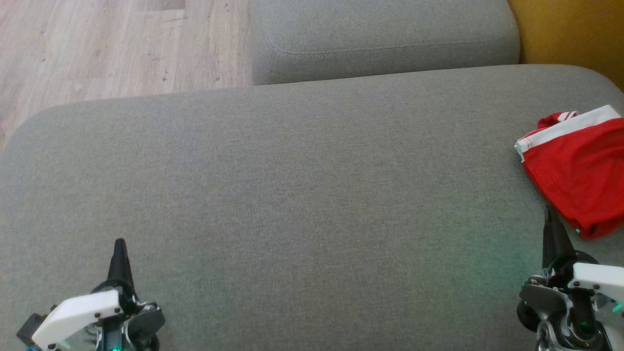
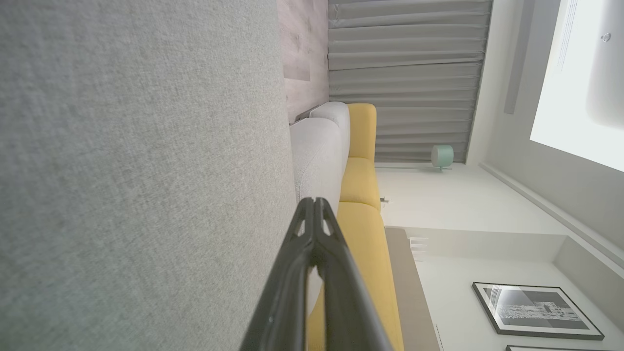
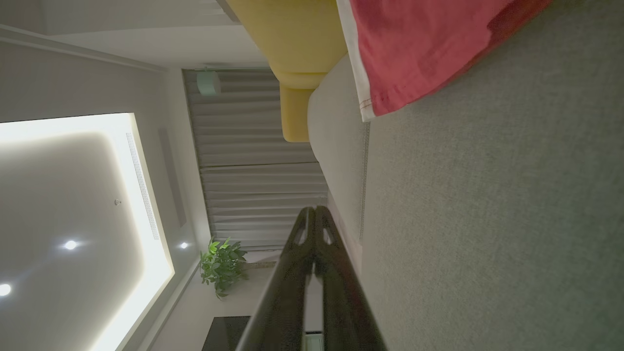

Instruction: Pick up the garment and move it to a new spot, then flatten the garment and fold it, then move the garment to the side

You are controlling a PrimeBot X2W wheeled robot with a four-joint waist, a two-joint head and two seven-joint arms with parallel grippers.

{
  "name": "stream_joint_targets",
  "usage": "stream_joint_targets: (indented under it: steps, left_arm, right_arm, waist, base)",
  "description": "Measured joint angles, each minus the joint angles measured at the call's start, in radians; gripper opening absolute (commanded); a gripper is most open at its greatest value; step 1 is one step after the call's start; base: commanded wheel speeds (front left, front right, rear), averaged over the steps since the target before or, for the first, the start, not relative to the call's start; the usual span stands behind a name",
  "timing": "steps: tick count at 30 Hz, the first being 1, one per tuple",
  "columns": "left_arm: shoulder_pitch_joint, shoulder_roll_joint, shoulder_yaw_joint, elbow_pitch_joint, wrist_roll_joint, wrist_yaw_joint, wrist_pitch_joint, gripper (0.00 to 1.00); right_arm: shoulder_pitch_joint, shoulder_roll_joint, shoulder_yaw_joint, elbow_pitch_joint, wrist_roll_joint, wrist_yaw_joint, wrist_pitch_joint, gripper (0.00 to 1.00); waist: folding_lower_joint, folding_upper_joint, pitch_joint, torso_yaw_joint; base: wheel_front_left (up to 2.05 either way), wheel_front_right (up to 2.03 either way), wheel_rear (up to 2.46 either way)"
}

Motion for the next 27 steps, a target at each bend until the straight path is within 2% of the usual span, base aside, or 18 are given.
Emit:
stream_joint_targets:
  steps: [27]
  left_arm:
    - [0.000, 0.000, 0.000, 0.000, 0.000, 0.000, 0.000, 0.00]
  right_arm:
    - [0.000, 0.000, 0.000, 0.000, 0.000, 0.000, 0.000, 0.00]
  waist:
    - [0.0000, 0.0000, 0.000, 0.000]
  base:
    - [0.00, 0.00, 0.00]
